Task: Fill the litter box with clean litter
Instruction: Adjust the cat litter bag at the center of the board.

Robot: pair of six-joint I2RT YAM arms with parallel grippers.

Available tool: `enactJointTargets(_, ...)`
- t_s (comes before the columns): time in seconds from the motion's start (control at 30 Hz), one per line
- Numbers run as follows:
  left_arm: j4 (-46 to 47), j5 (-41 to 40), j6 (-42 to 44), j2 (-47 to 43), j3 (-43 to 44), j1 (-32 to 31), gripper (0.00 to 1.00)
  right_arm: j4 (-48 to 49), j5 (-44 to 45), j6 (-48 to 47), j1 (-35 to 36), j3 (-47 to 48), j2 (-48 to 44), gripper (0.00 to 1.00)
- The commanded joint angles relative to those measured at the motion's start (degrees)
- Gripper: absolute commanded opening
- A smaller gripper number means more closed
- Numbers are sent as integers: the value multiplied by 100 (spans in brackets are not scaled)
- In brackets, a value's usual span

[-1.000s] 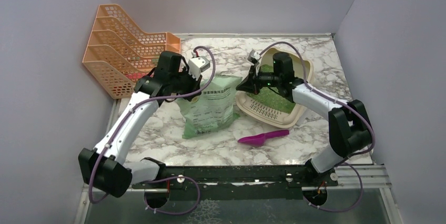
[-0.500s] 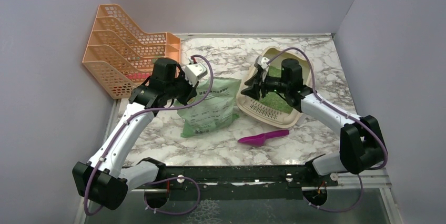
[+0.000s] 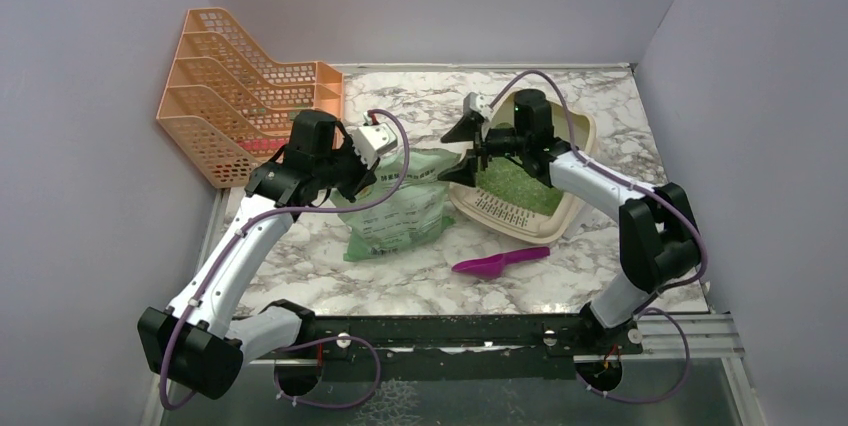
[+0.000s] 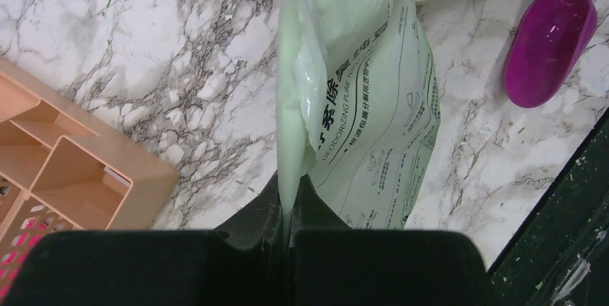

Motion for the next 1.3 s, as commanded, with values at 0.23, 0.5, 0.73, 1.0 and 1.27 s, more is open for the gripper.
enactJointTargets(0.23, 415, 45, 223, -98, 180, 36, 0, 1845, 1063, 185, 405, -450, 134, 49)
enactJointTargets(0.5, 445, -1004, 714, -374, -314, 12, 0, 2778, 2202, 456, 401, -1198, -368, 1)
enactJointTargets(0.73, 612, -738, 1120, -562, -529, -51, 0, 2379, 1361, 113, 403, -1075, -423, 60)
enactJointTargets(1.0, 677, -572, 1457, -828, -829, -206, 0, 2186, 1473, -222, 403, -813, -299, 16)
enactJointTargets(1.27, 463, -617, 1652, -1151, -1376, -659, 0, 1001, 451, -1704, 403, -1188, -735, 15)
